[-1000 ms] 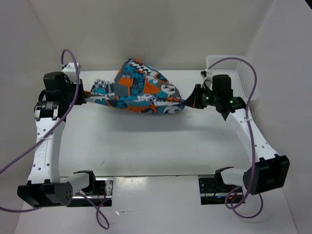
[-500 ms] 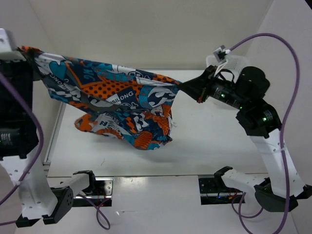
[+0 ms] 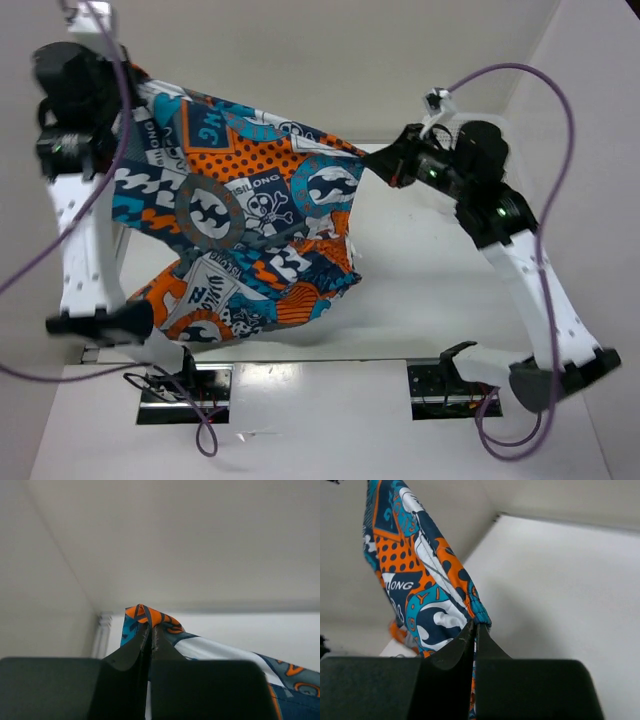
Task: Fold and stack the shorts
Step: Flatten the shorts out, then fold the shorts
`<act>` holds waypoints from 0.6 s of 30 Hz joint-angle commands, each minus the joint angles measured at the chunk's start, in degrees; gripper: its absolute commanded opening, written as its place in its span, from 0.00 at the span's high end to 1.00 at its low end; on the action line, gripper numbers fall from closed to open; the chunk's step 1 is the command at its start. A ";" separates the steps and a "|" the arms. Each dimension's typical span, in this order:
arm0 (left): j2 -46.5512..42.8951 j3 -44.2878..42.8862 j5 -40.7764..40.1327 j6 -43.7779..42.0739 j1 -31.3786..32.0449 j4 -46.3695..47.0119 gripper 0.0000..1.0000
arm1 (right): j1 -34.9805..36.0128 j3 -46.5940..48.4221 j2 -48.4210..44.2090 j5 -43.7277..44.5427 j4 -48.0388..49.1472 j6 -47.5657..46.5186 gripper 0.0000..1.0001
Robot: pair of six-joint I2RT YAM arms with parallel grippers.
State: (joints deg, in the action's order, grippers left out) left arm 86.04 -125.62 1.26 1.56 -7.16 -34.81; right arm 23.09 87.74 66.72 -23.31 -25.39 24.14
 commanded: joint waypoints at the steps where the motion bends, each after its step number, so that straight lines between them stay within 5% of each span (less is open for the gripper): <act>1: 11.47 -0.75 0.93 -1.56 0.65 -0.17 1.00 | -5.33 -3.54 7.36 2.22 5.16 0.64 1.00; 9: 36.98 -24.39 -0.90 -1.56 4.08 -4.92 1.00 | -13.16 2.33 30.12 0.90 11.15 -0.49 1.00; 18: 37.19 -25.46 -2.66 -1.56 5.84 -5.45 1.00 | -18.61 6.39 36.64 -3.75 9.65 -1.73 1.00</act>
State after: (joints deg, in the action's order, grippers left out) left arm 126.98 -148.53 2.02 1.52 0.10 -43.16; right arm 6.00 89.97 104.90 -26.59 -18.55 24.14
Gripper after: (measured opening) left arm 0.009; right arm 0.005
